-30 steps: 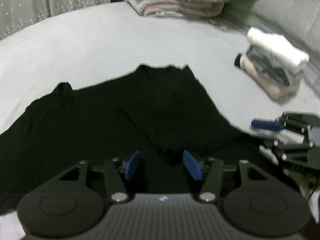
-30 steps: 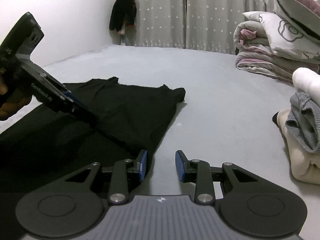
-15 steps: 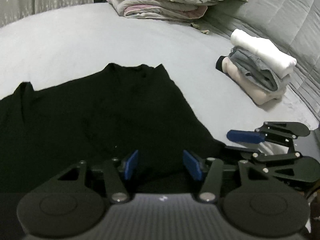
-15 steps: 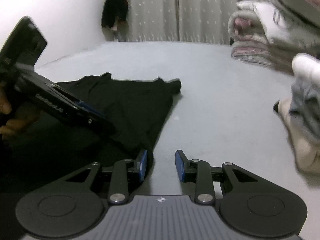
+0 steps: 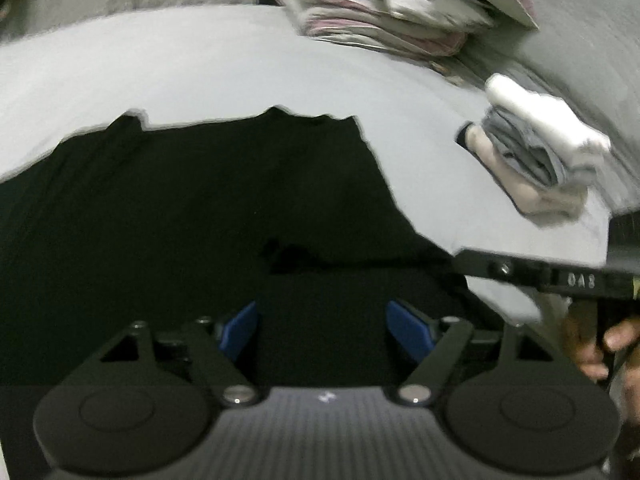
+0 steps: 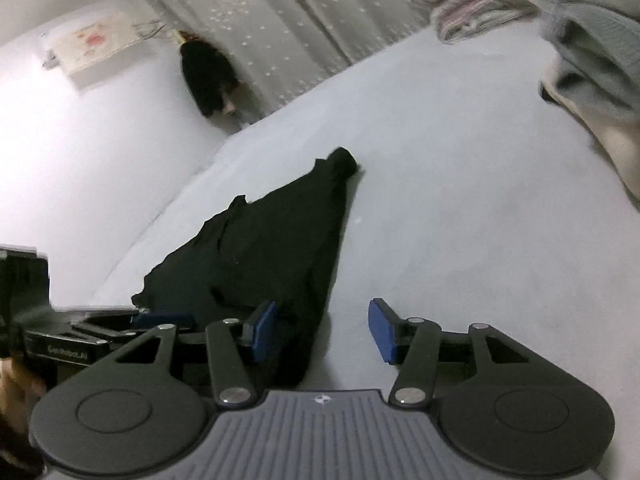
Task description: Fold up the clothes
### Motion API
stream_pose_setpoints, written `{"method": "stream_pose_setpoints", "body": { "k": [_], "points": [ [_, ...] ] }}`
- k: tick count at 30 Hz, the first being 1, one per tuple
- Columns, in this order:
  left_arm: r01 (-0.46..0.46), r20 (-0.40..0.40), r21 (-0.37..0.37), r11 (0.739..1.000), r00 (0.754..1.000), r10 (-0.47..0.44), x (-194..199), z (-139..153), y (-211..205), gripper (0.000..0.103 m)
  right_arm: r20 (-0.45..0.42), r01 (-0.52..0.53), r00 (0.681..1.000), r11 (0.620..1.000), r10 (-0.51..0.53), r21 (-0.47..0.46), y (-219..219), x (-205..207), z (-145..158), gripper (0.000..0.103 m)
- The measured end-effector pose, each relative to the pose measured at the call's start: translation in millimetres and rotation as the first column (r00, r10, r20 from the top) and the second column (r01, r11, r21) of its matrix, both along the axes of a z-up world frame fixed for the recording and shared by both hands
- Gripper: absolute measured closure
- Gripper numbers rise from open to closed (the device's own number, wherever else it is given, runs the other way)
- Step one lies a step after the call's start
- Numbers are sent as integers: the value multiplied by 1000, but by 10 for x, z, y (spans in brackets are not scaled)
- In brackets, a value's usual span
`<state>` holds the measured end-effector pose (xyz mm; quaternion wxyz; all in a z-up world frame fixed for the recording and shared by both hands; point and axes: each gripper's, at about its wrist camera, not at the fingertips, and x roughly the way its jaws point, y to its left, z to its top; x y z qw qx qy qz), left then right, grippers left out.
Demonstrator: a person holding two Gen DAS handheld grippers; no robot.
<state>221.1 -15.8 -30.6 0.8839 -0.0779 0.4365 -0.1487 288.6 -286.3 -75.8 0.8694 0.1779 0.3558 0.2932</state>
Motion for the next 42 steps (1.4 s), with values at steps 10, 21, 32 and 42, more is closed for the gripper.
{"method": "stream_pose_setpoints", "body": {
  "k": [10,21,32,42],
  "points": [
    [-154,-31,-78,985,988,152,-957,-40,591,22,-63,92,992,977,-106,-193,-145,-728,264,54],
    [-257,14,-36,966,966,258,-1503,46,1031,10,-39,131,988,936,-152,-327,-3,-1325,704,51],
    [-332,111,76,940,940,323,-1415,64,1348,2,83,120,992,940,-98,-319,807,-1232,1169,42],
    [-401,126,81,913,912,389,-1033,196,1714,0,139,7,990,955,36,-297,1796,-847,1107,37]
  ]
}}
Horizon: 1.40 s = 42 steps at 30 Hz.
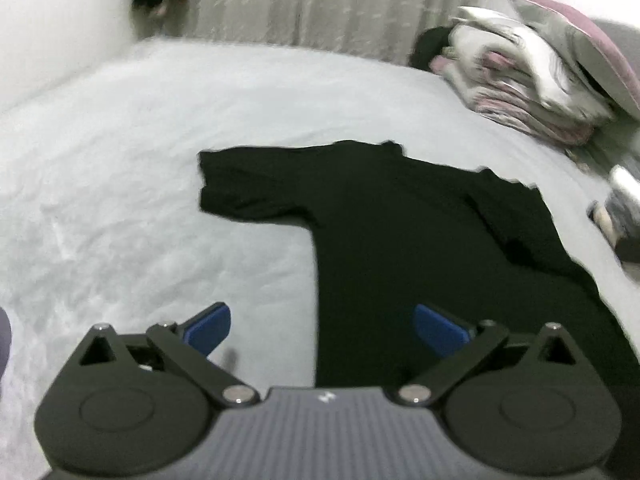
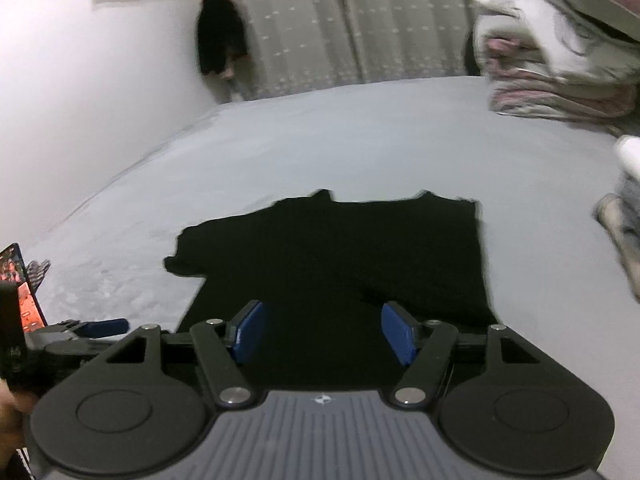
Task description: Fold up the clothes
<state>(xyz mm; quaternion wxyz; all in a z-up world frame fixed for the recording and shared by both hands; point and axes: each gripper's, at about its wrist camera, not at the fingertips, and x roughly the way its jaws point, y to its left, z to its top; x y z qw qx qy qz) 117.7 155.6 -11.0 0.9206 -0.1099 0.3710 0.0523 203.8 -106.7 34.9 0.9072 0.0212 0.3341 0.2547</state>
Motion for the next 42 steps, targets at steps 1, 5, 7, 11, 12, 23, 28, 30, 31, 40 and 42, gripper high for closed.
{"method": "stream_pose_setpoints", "body": {
  "k": [1,5,7,11,12,23,28,30,31,40,42],
  "points": [
    [-17,-8,-15,1000,1000,17,70,23,73,0,6,-14,1000,1000,14,0,88,54,-2,37],
    [-65,14,15,998,998,65,316,119,348,0,36,-44,998,998,43,45,353,263,-3,37],
    [-99,36,14,995,995,98,398,120,502,0,54,-30,998,996,25,85,446,375,-24,37],
    [-186,53,-50,981,981,189,570,-6,837,5,79,3,997,987,-15,159,643,627,-128,39],
    [-196,53,-69,978,978,200,626,-50,895,6,81,7,996,984,-22,176,691,698,-164,43],
    [-260,172,-157,953,943,285,966,-610,1159,29,55,-25,998,944,7,330,1069,1263,-853,67],
    [-235,207,-263,936,934,292,1107,-734,1158,69,-48,-6,999,961,20,276,1174,1368,-1133,71],
    [-231,201,-317,920,932,303,1158,-764,1174,88,-18,-32,999,959,38,283,1170,1323,-1101,71],
    [-231,194,-326,917,933,304,1177,-767,1174,93,-16,-33,999,960,39,278,1176,1318,-1098,71],
    [-125,208,-237,963,962,176,1377,-307,797,96,-113,53,994,910,-6,411,897,1361,-1078,70],
    [-72,225,-220,973,967,122,1461,-162,634,96,-122,81,992,900,-32,428,819,1373,-1034,70]
  ]
}}
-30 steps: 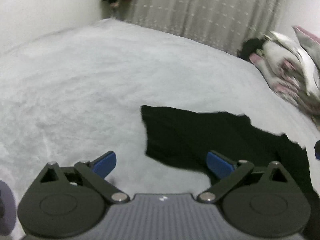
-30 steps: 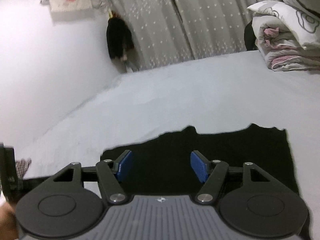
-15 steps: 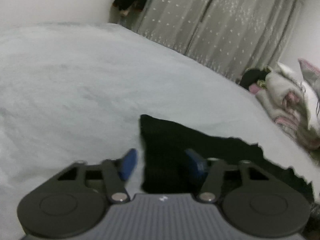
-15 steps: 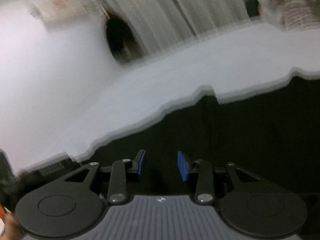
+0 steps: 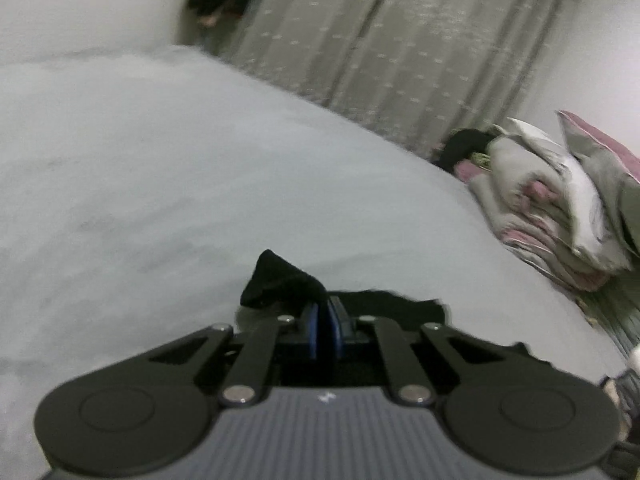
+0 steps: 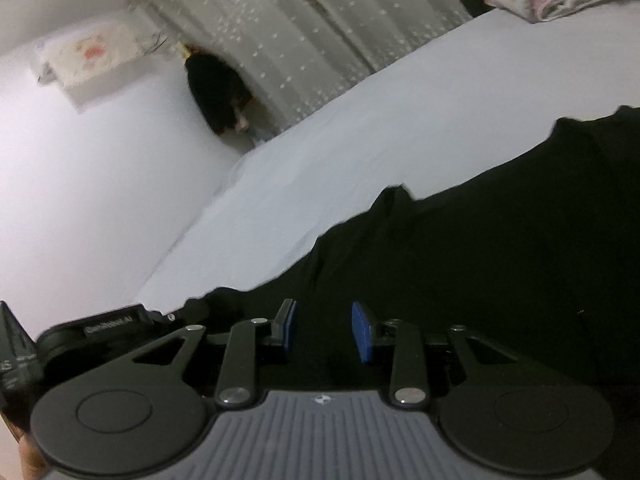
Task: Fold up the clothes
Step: 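Grasp the garment edge with the left tool while the right tool grasps beside it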
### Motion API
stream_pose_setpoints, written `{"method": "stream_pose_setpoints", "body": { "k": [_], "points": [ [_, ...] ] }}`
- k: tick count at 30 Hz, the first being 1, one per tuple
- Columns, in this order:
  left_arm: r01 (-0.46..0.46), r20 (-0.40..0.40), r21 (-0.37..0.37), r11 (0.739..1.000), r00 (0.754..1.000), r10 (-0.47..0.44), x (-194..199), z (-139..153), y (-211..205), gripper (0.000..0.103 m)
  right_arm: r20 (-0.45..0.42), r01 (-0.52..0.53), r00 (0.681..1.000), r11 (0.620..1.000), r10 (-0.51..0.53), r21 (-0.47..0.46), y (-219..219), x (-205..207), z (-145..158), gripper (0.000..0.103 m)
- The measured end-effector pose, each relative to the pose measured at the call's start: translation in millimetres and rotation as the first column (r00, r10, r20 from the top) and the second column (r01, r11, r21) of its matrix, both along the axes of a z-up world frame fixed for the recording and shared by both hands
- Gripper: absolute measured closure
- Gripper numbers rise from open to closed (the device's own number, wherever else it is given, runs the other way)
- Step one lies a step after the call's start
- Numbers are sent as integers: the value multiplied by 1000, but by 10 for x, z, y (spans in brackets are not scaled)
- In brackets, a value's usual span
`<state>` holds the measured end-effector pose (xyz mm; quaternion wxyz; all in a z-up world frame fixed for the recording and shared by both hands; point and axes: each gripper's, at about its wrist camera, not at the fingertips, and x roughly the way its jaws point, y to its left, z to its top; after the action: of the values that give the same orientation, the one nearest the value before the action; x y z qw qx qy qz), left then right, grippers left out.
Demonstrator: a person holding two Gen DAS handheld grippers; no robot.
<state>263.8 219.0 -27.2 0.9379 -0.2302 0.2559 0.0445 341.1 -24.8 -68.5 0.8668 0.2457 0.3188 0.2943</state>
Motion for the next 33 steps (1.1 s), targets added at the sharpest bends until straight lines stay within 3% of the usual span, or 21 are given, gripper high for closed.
{"method": "stream_pose_setpoints", "body": {
  "k": [3,6,8,10,12,14,16,19,23,25,27,29,33],
  "points": [
    [86,7,4,996,996,-86,99,114,-246,96,-6,61,998,998,-61,7,-128,30,35,70],
    [216,-6,-35,976,976,-216,201,31,-462,95,-41,126,991,992,-125,19,-255,103,10,70],
    [295,4,-77,952,955,-296,226,-97,-555,85,-72,158,985,987,-155,40,-344,139,-23,69],
    [346,69,-131,929,938,-339,184,-257,-566,74,-104,182,979,981,-174,70,-426,172,-60,69],
    [376,66,-172,910,927,-370,222,-336,-550,73,-138,198,973,975,-184,103,-489,204,-100,66],
    [356,62,-192,915,934,-351,230,-291,-482,69,-166,206,969,969,-183,135,-530,226,-136,65],
    [358,117,-226,906,933,-339,169,-225,-345,64,-171,207,968,968,-181,144,-543,227,-146,63],
    [303,146,-262,916,951,-272,97,-149,-118,61,-152,196,972,972,-177,127,-508,215,-140,58],
    [173,36,-190,966,985,-169,111,-202,76,63,-104,158,983,986,-151,61,-346,181,-119,58],
    [130,-7,-176,976,991,-133,128,-278,136,64,-77,140,987,990,-139,6,-248,139,-82,58],
    [129,-11,-189,973,991,-134,132,-312,167,64,-47,123,991,991,-126,-61,-151,85,-22,58],
    [151,-13,-197,969,988,-157,134,-308,161,70,6,102,995,983,-102,-150,-62,-2,83,58],
    [229,-7,-186,955,972,-235,136,-253,79,77,91,33,996,978,-14,-208,79,-139,217,58]
  ]
}}
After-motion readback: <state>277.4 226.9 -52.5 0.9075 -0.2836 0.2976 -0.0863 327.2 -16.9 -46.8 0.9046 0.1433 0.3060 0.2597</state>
